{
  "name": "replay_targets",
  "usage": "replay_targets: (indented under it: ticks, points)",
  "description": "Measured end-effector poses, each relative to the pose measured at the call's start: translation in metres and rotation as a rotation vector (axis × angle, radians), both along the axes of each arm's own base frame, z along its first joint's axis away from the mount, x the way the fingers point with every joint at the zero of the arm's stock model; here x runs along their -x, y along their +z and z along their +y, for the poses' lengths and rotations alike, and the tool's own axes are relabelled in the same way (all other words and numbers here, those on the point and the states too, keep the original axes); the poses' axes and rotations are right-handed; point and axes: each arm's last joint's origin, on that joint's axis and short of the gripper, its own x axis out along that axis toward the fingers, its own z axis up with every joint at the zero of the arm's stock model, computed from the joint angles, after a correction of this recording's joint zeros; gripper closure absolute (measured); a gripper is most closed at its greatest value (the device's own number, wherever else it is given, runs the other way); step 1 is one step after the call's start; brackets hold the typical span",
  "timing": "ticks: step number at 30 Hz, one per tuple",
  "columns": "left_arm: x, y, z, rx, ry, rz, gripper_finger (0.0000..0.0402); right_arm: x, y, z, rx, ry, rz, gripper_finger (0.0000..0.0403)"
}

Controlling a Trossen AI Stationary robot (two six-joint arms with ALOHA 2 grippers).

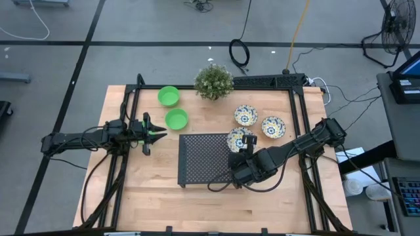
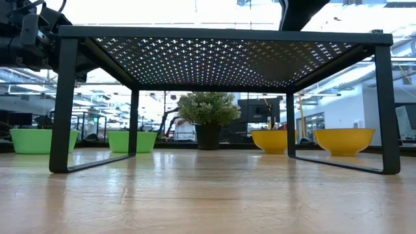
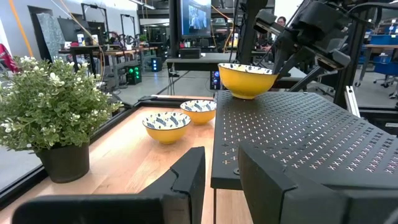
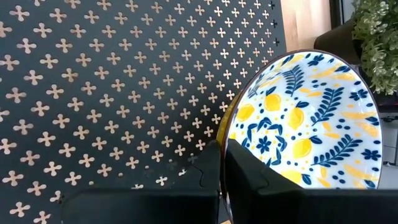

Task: Pick & Place Mini bowls
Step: Put the top right white patterned bowl on the shelf

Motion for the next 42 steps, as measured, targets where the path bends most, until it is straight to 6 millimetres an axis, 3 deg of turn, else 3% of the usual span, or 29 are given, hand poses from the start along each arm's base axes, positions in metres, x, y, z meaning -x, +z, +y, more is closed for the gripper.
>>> replay_targets:
  ticks: [42]
  points:
    - [0.0, 0.0, 0.0, 0.0, 0.0, 0.0, 0.0302, -0.0008, 0.0042, 0.0013, -0.065, -0.036, -0.056, 0.0388]
